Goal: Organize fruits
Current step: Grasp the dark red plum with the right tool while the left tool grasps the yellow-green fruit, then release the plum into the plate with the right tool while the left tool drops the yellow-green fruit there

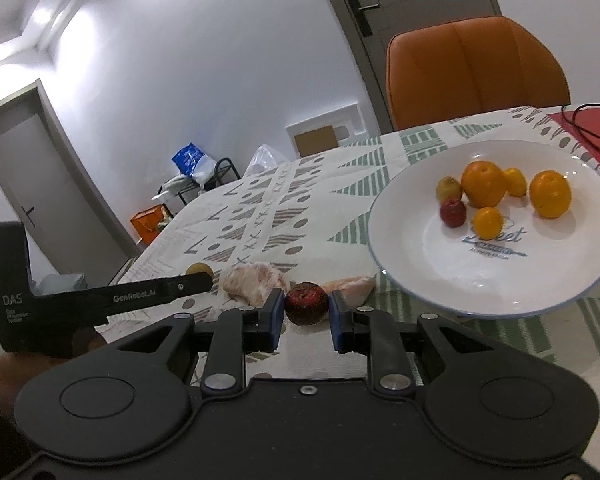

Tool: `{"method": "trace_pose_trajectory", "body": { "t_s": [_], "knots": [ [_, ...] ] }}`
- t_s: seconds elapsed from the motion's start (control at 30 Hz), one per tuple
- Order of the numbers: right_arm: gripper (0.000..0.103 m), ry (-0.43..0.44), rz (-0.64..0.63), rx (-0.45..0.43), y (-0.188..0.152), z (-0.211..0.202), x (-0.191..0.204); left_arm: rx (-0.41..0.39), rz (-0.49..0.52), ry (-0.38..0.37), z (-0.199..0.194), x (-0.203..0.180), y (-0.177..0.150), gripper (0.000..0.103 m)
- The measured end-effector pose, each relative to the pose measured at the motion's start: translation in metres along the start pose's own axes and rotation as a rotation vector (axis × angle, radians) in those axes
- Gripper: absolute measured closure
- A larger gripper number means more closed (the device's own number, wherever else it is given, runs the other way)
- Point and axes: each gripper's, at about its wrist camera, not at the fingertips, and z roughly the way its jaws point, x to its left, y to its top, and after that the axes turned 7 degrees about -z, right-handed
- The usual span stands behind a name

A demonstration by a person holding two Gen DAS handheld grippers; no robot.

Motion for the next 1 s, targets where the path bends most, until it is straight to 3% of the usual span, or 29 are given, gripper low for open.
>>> {"method": "trace_pose_trajectory", "body": {
  "t_s": [1.0],
  "knots": [
    [0.081, -0.135, 0.099, -0.098, -0.008, -0.06, -0.061, -0.013, 0.123, -0.126, -0.009, -0.084, -0.008, 0.079]
  ]
}}
